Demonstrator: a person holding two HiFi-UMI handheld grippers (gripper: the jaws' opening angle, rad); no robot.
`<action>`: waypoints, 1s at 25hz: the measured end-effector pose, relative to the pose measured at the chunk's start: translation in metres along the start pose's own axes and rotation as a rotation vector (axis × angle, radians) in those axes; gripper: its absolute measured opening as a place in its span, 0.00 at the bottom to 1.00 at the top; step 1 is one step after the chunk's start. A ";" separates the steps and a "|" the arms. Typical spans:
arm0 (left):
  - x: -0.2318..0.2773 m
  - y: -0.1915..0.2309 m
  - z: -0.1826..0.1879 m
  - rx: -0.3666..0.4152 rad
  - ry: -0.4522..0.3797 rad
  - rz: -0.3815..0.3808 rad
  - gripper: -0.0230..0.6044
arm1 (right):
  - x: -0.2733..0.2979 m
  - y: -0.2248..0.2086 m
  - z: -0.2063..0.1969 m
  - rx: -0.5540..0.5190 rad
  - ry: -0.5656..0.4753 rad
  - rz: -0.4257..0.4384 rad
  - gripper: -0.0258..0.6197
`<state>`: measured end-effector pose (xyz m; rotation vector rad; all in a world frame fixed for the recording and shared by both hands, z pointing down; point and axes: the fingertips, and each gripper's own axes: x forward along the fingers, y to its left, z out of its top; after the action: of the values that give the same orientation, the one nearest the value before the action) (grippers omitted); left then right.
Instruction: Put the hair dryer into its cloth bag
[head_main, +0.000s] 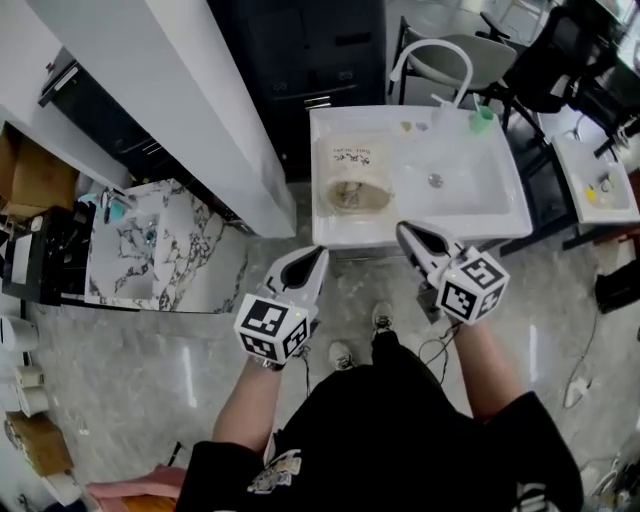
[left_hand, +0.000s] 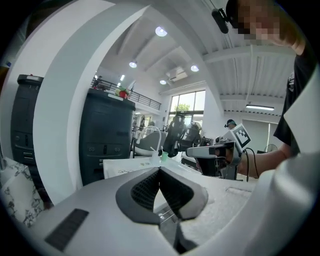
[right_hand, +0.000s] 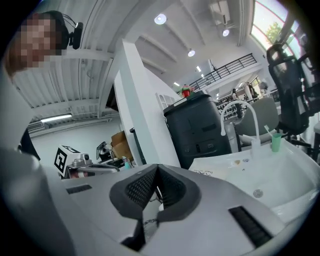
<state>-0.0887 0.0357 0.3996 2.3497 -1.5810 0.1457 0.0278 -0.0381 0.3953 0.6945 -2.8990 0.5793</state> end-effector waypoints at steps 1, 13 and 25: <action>-0.001 -0.006 -0.002 0.004 0.002 -0.021 0.04 | -0.007 0.002 -0.003 0.000 -0.005 -0.018 0.04; -0.016 -0.042 -0.024 -0.002 0.025 -0.134 0.04 | -0.054 0.025 -0.031 0.014 -0.022 -0.134 0.04; -0.020 -0.041 -0.021 0.000 0.023 -0.114 0.04 | -0.054 0.027 -0.032 0.011 -0.022 -0.122 0.04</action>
<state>-0.0568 0.0741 0.4070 2.4216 -1.4329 0.1462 0.0636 0.0190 0.4054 0.8768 -2.8505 0.5769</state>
